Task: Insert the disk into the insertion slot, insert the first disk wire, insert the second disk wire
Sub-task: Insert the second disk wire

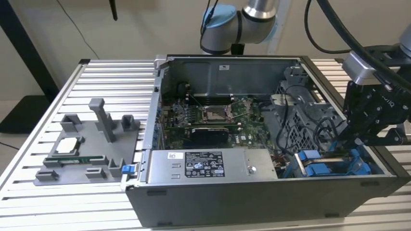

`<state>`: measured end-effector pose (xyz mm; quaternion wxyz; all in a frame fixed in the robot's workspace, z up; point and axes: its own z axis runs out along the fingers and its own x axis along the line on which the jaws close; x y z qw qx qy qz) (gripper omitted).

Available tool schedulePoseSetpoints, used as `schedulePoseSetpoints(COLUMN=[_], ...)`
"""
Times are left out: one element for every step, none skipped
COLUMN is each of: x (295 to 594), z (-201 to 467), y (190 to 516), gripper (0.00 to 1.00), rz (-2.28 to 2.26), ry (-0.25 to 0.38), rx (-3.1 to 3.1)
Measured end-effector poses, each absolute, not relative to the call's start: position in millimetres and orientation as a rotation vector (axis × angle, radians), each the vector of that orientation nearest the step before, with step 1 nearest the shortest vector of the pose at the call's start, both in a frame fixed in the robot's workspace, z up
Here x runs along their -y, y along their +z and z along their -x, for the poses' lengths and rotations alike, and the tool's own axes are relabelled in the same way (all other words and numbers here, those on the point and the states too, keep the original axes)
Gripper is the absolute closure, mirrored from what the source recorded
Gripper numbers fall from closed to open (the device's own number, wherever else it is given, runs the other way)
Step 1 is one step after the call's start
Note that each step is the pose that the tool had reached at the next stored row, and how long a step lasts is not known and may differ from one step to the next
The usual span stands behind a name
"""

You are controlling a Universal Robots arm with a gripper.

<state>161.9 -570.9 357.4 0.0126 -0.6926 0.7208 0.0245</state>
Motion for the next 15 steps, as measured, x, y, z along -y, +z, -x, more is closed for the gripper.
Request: schedulePoseSetpoints(x=[570.8,570.8,570.7,570.6,570.6,570.5,570.5,570.5,570.5,570.5,570.5,570.5,570.5,570.5,570.5], z=[-161.9,-161.9,-162.1,-162.3,-162.8,-163.4,-164.3,-165.4,-166.0,-166.2,-166.3,-166.7,-167.1,-167.7,-168.9], y=[359.5,361.5,363.2,364.3,364.8,364.9,365.1,365.2,365.3,365.5,365.8,366.0,366.2,366.2,366.2], gripper=[0.0,0.0,0.0,0.0,0.0,0.0,0.0,0.0,0.0,0.0,0.0,0.0,0.0,0.0,0.0], rz=[2.158,2.159,2.16,2.16,2.162,2.164,2.165,2.165,2.164,2.163,2.162,2.162,2.16,2.158,2.156], ry=[0.077,0.077,0.078,0.079,0.081,0.084,0.088,0.095,0.102,0.11,0.12,0.128,0.138,0.148,0.158], rx=[-2.247,-2.246,-2.245,-2.243,-2.24,-2.236,-2.231,-2.225,-2.219,-2.212,-2.205,-2.197,-2.189,-2.181,-2.174])
